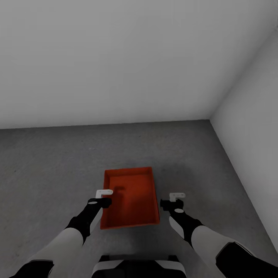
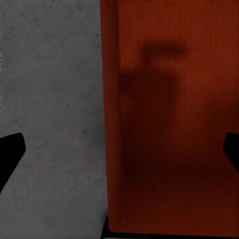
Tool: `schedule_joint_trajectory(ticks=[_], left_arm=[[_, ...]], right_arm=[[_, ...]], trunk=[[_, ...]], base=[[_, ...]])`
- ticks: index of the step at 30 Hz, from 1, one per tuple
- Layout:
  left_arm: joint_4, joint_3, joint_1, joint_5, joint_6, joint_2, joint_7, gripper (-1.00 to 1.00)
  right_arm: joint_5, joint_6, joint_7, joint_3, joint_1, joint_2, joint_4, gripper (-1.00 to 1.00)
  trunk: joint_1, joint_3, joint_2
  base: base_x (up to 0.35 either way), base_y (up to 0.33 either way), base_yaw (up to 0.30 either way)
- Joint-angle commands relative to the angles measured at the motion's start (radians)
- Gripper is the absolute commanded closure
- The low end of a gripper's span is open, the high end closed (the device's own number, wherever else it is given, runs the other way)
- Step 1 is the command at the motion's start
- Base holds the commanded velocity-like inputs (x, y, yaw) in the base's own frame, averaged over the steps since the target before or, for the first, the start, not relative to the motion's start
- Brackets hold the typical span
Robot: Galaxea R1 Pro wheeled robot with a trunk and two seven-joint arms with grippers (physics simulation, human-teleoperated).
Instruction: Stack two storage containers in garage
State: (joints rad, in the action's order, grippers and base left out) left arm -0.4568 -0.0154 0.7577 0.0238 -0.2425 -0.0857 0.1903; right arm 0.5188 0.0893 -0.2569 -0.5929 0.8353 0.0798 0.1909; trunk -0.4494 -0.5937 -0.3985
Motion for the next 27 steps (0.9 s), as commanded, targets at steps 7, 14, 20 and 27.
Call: schedule_joint_trajectory(ticks=[7,14,20,27], left_arm=[[-0.002,-0.002,0.0,0.003,-0.006,-0.001,0.003,-1.0],[-0.002,-0.002,0.0,0.002,-0.006,-0.002,0.002,-1.0],[-0.002,-0.002,0.0,0.002,-0.006,-0.001,0.001,-1.0],[-0.004,-0.003,0.0,0.001,-0.007,-0.002,-0.004,-1.0]], right_arm=[[0.01,0.004,-0.004,-0.008,0.001,0.0,-0.001,-1.0],[0.01,0.004,-0.004,-0.008,0.001,0.0,-0.001,-1.0],[0.01,0.004,-0.004,-0.008,0.001,0.0,-0.001,-1.0],[0.01,0.004,-0.004,-0.009,0.001,0.0,-0.001,-1.0]], trunk=[[-0.001,0.009,-0.001],[-0.001,0.02,-0.001],[-0.001,0.028,-0.001],[-0.001,0.029,-0.001]], base=[[0.0,0.0,0.0],[0.0,0.0,0.0],[0.0,0.0,0.0],[-0.123,0.0,0.0]])
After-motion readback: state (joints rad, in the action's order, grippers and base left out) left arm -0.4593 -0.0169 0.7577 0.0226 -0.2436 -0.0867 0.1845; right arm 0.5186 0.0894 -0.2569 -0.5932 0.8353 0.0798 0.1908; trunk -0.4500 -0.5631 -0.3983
